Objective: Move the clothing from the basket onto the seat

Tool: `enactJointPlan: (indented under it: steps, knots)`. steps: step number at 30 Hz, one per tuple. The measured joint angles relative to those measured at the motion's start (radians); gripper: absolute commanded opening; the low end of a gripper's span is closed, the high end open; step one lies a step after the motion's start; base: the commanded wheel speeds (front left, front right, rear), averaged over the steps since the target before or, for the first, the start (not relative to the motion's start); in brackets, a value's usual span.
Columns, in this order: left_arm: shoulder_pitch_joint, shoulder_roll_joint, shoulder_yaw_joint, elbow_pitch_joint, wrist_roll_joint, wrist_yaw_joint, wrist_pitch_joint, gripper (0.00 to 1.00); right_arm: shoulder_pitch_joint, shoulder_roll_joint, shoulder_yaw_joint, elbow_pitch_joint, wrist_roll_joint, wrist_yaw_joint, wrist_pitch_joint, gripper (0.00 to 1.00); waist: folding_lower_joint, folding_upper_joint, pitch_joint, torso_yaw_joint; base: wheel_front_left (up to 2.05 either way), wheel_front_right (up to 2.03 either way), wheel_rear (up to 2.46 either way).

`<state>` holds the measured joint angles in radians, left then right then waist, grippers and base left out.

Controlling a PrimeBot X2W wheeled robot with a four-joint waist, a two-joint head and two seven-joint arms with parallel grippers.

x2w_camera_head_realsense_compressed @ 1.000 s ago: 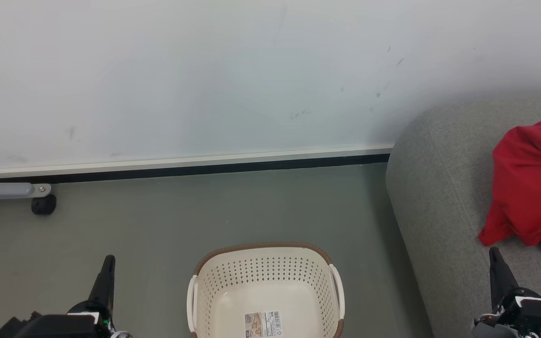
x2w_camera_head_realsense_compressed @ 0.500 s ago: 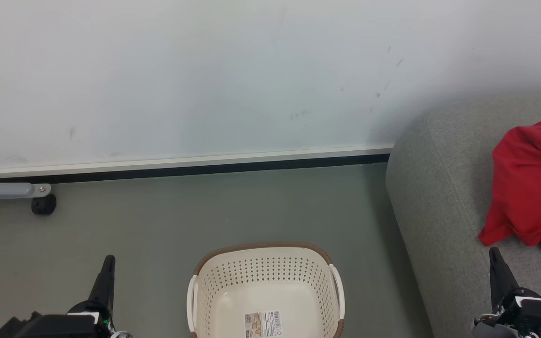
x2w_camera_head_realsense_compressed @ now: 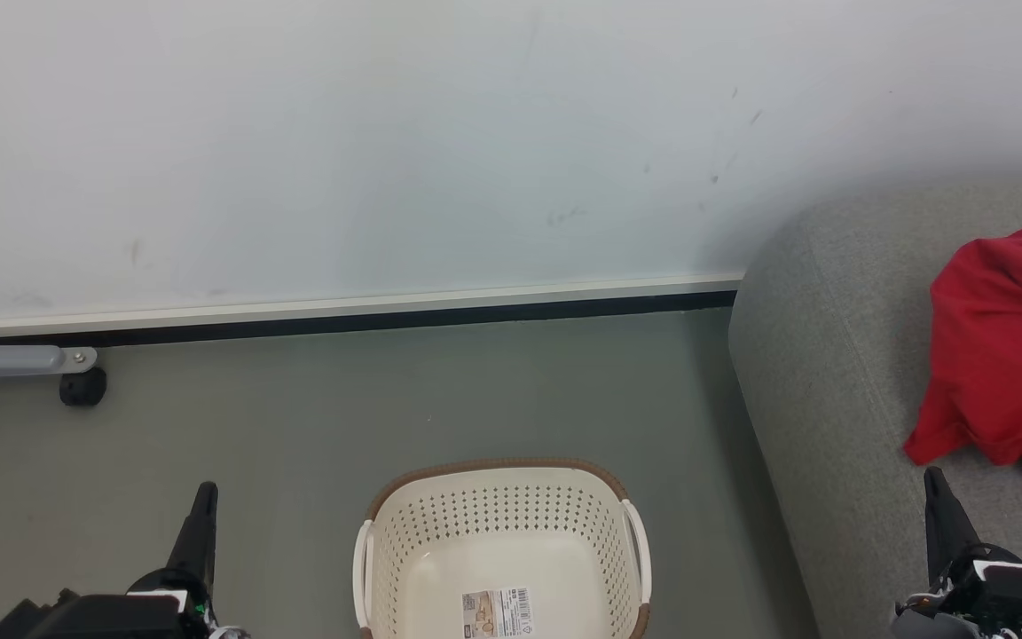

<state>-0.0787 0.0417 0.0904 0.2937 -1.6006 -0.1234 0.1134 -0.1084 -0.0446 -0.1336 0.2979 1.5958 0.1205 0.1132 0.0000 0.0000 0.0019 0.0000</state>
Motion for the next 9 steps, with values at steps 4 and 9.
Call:
enactJointPlan:
  steps: [4,9]
  knots:
    - [0.000,0.000,0.000,0.000,0.000,0.000,0.000,0.00,0.000,0.000,0.000,0.000,0.000,0.000,0.000,0.00,0.0000,0.0000,0.000,0.000,0.00,0.00,0.00]
    - [0.000,0.000,0.000,0.000,0.000,0.000,0.000,0.00,0.000,0.000,0.000,0.000,0.000,0.000,0.000,0.00,0.0000,0.0000,0.000,0.000,0.00,0.00,0.00]
